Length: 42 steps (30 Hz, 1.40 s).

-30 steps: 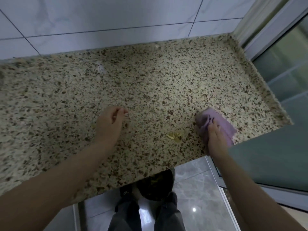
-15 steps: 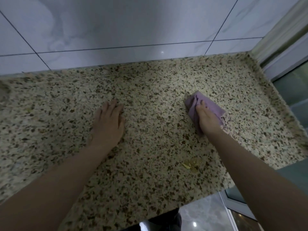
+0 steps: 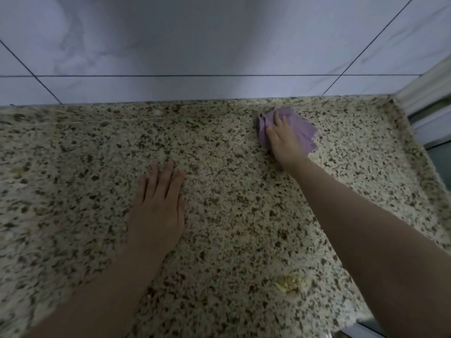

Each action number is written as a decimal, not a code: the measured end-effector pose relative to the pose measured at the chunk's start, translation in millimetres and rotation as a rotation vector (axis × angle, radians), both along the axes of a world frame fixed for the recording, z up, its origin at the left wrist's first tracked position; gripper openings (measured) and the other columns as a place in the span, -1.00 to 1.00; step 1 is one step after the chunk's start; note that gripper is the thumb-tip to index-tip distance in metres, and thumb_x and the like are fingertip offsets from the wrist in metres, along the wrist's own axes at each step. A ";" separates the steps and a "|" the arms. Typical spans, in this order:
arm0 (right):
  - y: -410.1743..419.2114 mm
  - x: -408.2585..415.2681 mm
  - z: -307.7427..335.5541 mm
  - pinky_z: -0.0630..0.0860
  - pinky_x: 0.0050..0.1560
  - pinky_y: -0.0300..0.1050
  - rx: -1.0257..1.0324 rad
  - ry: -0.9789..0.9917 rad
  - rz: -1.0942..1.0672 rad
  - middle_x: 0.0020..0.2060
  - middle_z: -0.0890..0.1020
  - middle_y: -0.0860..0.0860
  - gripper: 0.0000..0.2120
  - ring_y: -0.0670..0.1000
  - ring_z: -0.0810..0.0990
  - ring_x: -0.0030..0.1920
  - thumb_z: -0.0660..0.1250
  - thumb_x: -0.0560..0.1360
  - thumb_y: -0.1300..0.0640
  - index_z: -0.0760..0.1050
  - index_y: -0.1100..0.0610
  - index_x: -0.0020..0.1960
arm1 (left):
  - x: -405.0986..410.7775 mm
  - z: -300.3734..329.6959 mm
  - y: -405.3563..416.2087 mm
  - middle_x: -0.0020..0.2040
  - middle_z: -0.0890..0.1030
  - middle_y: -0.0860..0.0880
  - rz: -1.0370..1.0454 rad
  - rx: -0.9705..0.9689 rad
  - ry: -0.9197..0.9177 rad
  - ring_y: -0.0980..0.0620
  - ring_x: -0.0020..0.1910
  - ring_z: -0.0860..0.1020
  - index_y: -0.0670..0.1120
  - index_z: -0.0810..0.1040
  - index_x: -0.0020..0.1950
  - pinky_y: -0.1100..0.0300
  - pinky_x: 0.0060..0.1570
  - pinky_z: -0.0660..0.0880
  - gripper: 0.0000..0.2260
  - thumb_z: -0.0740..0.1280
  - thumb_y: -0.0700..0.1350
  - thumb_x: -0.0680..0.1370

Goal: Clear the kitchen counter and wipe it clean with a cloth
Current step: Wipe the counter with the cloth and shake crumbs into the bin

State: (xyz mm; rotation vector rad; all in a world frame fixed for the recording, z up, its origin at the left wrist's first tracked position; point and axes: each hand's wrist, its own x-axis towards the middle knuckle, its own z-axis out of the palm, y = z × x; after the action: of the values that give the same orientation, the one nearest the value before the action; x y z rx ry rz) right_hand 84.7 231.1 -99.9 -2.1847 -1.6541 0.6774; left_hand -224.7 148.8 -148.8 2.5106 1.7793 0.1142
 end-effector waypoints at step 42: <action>-98.1 -232.1 -0.4 0.49 -0.01 0.11 -0.056 0.304 0.997 -0.17 0.67 0.16 -0.72 0.14 0.60 -0.10 0.22 0.56 0.17 0.62 0.30 -0.18 | -82.8 45.3 -27.5 0.04 0.63 -0.03 0.180 -0.234 -0.760 0.05 0.09 0.54 -0.11 0.65 0.06 0.21 0.15 0.42 -0.84 0.27 -0.17 0.61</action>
State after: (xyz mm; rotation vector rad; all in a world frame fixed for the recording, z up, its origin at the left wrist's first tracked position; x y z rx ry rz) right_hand -147.4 133.0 -100.3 -1.0622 -2.4884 1.2125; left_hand -307.5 121.3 -103.5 1.7783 1.5537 0.7116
